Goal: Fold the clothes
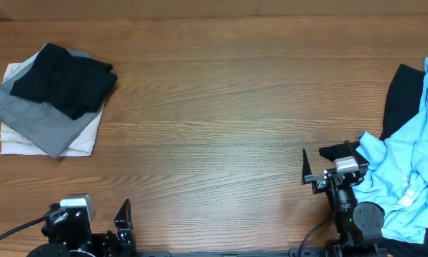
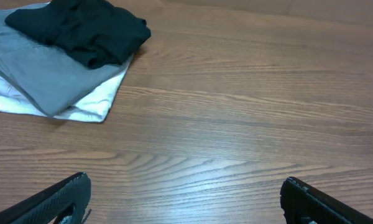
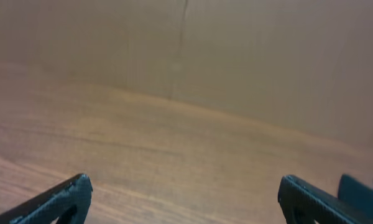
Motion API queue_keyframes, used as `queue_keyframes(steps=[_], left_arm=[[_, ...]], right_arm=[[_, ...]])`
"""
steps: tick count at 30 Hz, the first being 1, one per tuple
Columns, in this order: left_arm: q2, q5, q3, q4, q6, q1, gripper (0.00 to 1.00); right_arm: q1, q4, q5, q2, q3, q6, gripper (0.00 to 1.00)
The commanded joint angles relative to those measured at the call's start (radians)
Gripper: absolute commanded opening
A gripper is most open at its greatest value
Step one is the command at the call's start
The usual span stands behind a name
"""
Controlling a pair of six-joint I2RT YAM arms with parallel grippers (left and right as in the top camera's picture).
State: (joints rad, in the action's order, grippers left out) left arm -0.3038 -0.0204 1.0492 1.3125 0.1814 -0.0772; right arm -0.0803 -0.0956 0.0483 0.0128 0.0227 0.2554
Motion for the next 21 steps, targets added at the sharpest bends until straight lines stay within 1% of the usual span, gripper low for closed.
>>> queue_keyframes(steps=[1,7,9,11,21], left_arm=[[0.005,-0.013,0.000,-0.005,0.010,-0.003,1.00],[0.005,-0.013,0.000,-0.005,0.010,-0.003,1.00],[0.005,-0.013,0.000,-0.005,0.010,-0.003,1.00],[0.005,-0.013,0.000,-0.005,0.010,-0.003,1.00],[0.005,-0.013,0.000,-0.005,0.010,-0.003,1.00]], right_arm=[[-0.002,0.032,0.010,-0.010,-0.015,-0.012,1.00],[-0.002,0.137,0.010,-0.010,-0.015,-0.021,1.00],[-0.002,0.104,0.010,-0.010,-0.015,-0.057,1.00],[-0.002,0.019,0.008,-0.010,-0.015,-0.098,1.00],[-0.002,0.013,-0.033,-0.010,-0.015,-0.161,1.00]])
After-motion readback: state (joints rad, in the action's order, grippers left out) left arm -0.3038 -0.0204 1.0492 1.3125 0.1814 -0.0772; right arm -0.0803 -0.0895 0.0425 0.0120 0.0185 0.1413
